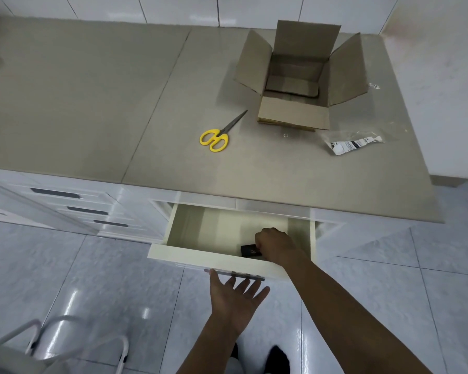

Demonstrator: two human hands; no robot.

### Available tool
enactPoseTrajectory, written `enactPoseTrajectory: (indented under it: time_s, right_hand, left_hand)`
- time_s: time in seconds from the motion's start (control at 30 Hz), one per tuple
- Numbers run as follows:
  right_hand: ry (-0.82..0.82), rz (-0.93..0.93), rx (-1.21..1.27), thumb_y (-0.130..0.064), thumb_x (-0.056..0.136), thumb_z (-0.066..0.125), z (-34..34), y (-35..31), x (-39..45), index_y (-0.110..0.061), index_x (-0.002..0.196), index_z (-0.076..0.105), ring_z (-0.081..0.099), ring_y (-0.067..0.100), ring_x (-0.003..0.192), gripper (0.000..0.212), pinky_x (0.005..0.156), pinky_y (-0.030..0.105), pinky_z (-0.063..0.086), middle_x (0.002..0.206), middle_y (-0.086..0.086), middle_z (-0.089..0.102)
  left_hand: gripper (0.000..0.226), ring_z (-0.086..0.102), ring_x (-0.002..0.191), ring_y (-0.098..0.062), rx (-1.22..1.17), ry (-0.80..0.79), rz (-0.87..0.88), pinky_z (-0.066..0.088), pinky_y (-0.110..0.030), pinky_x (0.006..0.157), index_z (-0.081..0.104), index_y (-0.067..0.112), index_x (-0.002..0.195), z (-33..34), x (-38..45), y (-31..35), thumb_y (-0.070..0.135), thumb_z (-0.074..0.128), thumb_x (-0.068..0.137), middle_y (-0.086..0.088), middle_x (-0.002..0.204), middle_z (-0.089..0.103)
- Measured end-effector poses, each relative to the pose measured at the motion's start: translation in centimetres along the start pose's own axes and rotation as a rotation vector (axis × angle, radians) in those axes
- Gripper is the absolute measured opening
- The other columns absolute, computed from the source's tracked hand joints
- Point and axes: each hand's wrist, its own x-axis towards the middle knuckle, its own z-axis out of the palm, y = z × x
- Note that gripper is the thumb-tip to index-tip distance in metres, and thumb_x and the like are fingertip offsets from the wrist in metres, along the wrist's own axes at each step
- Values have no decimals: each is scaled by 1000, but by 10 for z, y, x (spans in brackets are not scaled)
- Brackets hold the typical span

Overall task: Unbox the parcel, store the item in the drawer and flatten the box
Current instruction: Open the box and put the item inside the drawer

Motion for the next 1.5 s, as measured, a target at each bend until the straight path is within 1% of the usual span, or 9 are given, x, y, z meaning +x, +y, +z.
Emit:
enactPoseTrajectory:
  time_s: [0.17, 0.3, 0.47, 0.57, 0.73, 0.93, 1.07, 1.17, 1.5]
  right_hand:
    - [81, -32, 198, -13, 91, 44, -22, -6, -12, -12, 102, 65, 59, 27, 98, 23, 76, 33, 47, 106, 8, 65]
    - [139, -185, 96, -14, 91, 44, -57, -18, -29, -9, 99, 62, 59, 30, 94, 21, 71, 37, 48, 100, 11, 65]
    - [752, -492, -32, -17, 83, 48, -95, -41, -58, -9, 81, 63, 58, 25, 68, 17, 56, 32, 44, 71, 5, 63]
    - [952, -490, -104, -18, 84, 53, -112, -43, -67, -11, 94, 66, 55, 25, 85, 18, 70, 36, 40, 97, 6, 66]
    - [707, -172, -132, -45, 87, 43, -134, -21, -64, -14, 122, 57, 48, 26, 124, 48, 95, 46, 39, 136, 8, 53]
    - [470, -92, -41, -54, 88, 23, -154, -19, -66, -17, 126, 54, 40, 22, 132, 61, 100, 46, 34, 144, 4, 46]
    - [390, -62, -4, -39, 93, 36, -167, -24, -66, -13, 128, 54, 41, 25, 131, 47, 102, 44, 34, 144, 6, 44]
    - [375, -61, 0, -42, 84, 22, -171, -28, -67, -9, 125, 56, 45, 28, 127, 62, 100, 45, 38, 141, 10, 48]
    - [278, -48, 33, -48, 77, 17, -179, -33, -65, -6, 135, 47, 32, 29, 137, 77, 108, 49, 29, 151, 13, 35]
  left_hand:
    - [69, 51, 120, -42, 13, 20, 15, 39, -53, 105, 45, 7, 135, 10, -2, -3, 61, 43, 91, -23, 137, 48]
    - [62, 55, 98, -39, 53, 25, 13, 37, -50, 104, 50, 7, 121, 12, 3, 1, 61, 39, 92, -21, 108, 55]
    - [59, 57, 95, -36, 114, -7, 6, 37, -47, 99, 52, 8, 102, 21, 11, 4, 64, 34, 91, -18, 100, 56]
    - [61, 58, 96, -35, 163, -14, 19, 34, -46, 101, 53, 9, 101, 34, 11, 9, 64, 30, 93, -16, 100, 58]
    - [57, 53, 99, -35, 190, -16, 31, 36, -48, 101, 52, 10, 95, 69, 11, 23, 61, 27, 95, -16, 99, 54]
    - [58, 50, 100, -34, 151, -27, 37, 32, -51, 110, 52, 8, 93, 89, 19, 32, 59, 25, 95, -17, 103, 52]
    - [52, 50, 81, -33, 83, -64, 26, 38, -49, 99, 49, 7, 82, 94, 30, 35, 50, 22, 95, -17, 89, 49]
    - [45, 53, 84, -33, 47, -74, 37, 41, -48, 87, 49, 8, 83, 98, 35, 36, 43, 21, 96, -17, 90, 51]
    - [54, 55, 87, -34, -27, -69, 60, 34, -52, 100, 49, 11, 85, 107, 41, 37, 58, 24, 94, -16, 93, 53]
